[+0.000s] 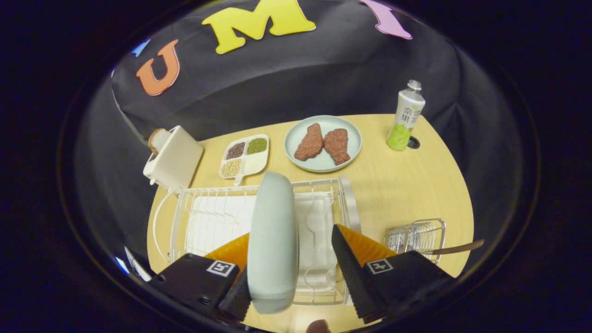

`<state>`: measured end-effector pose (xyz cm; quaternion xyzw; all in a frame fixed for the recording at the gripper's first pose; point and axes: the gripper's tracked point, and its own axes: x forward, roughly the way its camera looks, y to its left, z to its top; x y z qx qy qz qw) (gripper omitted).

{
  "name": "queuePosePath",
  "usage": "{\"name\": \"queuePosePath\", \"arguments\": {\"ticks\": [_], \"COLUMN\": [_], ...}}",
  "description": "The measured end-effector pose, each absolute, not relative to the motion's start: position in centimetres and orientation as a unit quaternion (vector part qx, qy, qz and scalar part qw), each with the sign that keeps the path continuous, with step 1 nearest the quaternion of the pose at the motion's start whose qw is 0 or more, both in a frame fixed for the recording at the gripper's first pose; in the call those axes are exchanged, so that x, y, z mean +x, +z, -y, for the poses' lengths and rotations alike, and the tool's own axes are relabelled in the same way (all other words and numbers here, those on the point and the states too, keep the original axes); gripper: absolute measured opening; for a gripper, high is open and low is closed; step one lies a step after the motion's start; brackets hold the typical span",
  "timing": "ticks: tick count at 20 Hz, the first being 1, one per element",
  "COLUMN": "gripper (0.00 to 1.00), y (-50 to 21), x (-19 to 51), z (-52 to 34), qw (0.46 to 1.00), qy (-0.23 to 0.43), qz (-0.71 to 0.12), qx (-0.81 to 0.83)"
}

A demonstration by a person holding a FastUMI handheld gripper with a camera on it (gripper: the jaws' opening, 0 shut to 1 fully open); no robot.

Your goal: Take the plate from the dish rack, then take the spoon from the basket and place it into the plate.

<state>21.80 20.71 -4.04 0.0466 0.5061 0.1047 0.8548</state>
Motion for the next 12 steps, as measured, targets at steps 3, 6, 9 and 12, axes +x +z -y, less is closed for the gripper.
{"name": "queuePosePath", "arguments": {"ticks": [3,6,9,12], "gripper": [0.73,0.55,0.4,0.39], "y": [-4.8,-4.7,-4.3,-3.1], "x": [21.7,21.4,21.0,21.2], "z": [-21.1,-21.4,-21.3,-21.0], "qw": [0.848,0.848,0.853,0.862], "qy": [0.093,0.079,0.053,0.031], "qz": [-0.519,-0.521,-0.518,-0.505], "qx": [0.064,0.063,0.039,0.015]}}
